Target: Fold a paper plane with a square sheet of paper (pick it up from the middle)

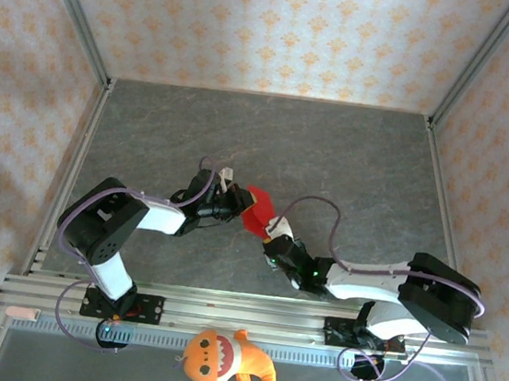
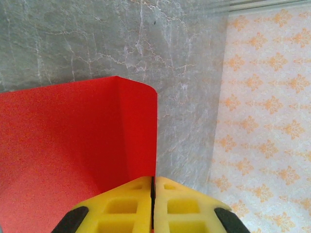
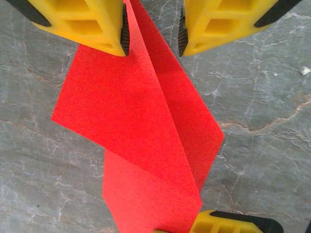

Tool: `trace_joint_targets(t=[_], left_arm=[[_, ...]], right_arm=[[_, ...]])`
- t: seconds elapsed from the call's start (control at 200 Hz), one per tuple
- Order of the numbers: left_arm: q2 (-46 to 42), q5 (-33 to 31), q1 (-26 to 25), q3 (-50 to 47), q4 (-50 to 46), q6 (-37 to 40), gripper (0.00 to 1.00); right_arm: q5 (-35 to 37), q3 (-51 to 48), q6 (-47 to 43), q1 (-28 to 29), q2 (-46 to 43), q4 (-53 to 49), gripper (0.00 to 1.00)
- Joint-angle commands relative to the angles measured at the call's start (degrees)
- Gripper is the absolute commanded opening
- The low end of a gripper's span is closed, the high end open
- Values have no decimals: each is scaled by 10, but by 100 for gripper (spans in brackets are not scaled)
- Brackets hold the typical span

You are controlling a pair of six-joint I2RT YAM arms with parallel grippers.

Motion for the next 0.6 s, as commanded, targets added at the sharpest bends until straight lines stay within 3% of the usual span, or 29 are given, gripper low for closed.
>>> trace_joint_targets(t=[0.0,0.295,0.595], left_arm=[[-13,-10,-3,14,-13,15,9],[-13,-10,-3,26,-33,26,9],[-10,-7,-5,31,-36,28,10]], right_arm=[[74,13,-19,10,19,24,34],[83,17,-37,11,54,49,22],[80,14,-50,11,70,70,20]])
